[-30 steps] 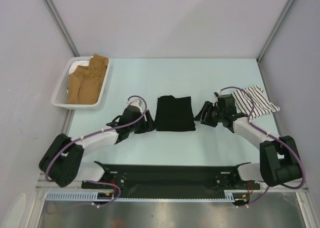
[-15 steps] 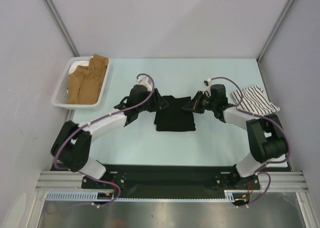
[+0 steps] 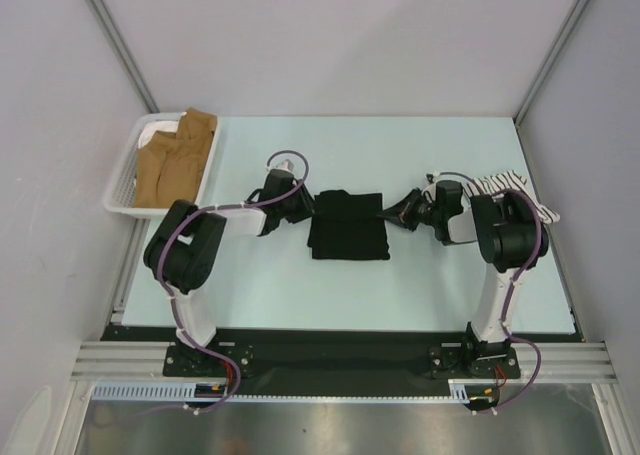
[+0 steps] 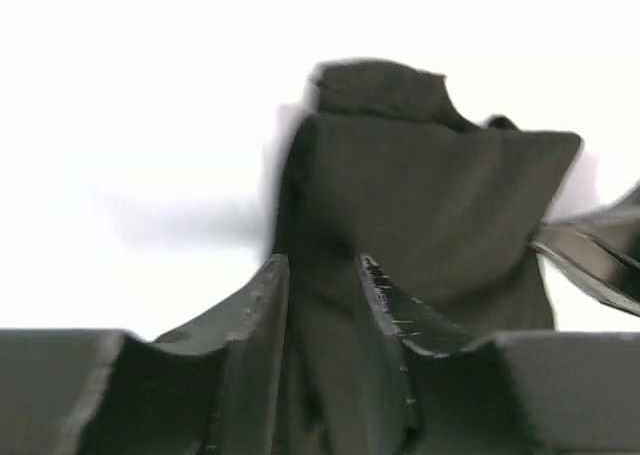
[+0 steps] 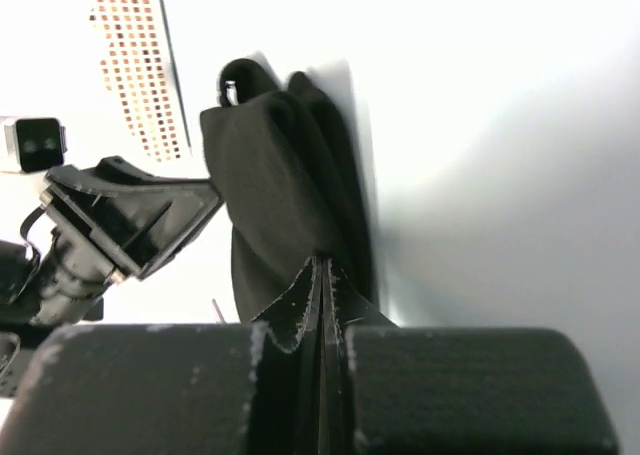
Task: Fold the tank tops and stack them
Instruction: Fold the tank top, then neatly place the folded tank top to the corner
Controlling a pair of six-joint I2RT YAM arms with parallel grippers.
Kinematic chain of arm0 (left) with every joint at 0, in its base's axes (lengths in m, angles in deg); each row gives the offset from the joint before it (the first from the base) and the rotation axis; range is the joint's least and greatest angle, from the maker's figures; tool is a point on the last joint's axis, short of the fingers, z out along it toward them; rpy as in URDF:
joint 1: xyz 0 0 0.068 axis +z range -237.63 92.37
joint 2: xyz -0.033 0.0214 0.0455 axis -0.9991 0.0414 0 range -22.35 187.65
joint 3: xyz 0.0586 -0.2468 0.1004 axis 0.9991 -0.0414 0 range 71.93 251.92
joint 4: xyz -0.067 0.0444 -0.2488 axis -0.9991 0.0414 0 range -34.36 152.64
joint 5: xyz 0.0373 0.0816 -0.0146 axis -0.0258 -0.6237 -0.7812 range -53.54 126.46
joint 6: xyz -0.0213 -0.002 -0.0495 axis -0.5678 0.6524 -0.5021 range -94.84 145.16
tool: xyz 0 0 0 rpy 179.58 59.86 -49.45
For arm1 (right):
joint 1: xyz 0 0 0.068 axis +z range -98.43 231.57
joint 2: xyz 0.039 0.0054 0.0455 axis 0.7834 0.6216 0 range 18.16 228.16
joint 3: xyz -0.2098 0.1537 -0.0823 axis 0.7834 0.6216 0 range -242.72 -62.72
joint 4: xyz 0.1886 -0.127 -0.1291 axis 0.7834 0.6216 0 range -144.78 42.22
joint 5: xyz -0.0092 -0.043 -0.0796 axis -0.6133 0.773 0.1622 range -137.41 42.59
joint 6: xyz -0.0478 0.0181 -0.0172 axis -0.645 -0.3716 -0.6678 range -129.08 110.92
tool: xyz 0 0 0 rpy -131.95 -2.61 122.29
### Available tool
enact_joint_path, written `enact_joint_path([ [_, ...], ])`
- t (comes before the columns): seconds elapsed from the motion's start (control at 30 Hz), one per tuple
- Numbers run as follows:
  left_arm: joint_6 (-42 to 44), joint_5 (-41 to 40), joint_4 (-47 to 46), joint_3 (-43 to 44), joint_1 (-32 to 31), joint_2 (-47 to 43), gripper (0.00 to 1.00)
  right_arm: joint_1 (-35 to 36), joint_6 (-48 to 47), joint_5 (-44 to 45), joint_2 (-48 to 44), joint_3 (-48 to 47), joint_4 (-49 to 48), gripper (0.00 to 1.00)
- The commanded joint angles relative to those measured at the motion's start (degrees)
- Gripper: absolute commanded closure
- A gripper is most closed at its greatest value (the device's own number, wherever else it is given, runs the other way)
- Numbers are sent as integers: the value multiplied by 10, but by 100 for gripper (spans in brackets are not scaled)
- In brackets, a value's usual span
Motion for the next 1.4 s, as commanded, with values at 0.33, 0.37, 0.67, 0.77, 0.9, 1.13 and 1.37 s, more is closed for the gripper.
enact_joint_path([
  [0.33, 68, -32, 75, -52, 6, -213, 26, -52, -226, 352, -271, -101, 430, 47],
  [0.37, 69, -30, 79, -59, 5, -234, 26, -52, -235, 395, -278, -112, 450, 41],
  [0.67, 82, -27, 111, -106, -9, -304, 26, -59, -214, 705, -165, -308, 644, 23],
  [0.77, 83, -23, 115, -117, -12, -316, 25, -62, -206, 721, -103, -353, 663, 25],
  [0.9, 89, -17, 120, -127, -16, -328, 26, -68, -203, 750, -35, -402, 680, 30],
  [1.13, 92, -16, 118, -138, -17, -328, 25, -90, -217, 747, 29, -438, 670, 39],
  [1.37, 95, -16, 120, -133, -16, -321, 26, -97, -219, 717, 97, -486, 690, 50],
])
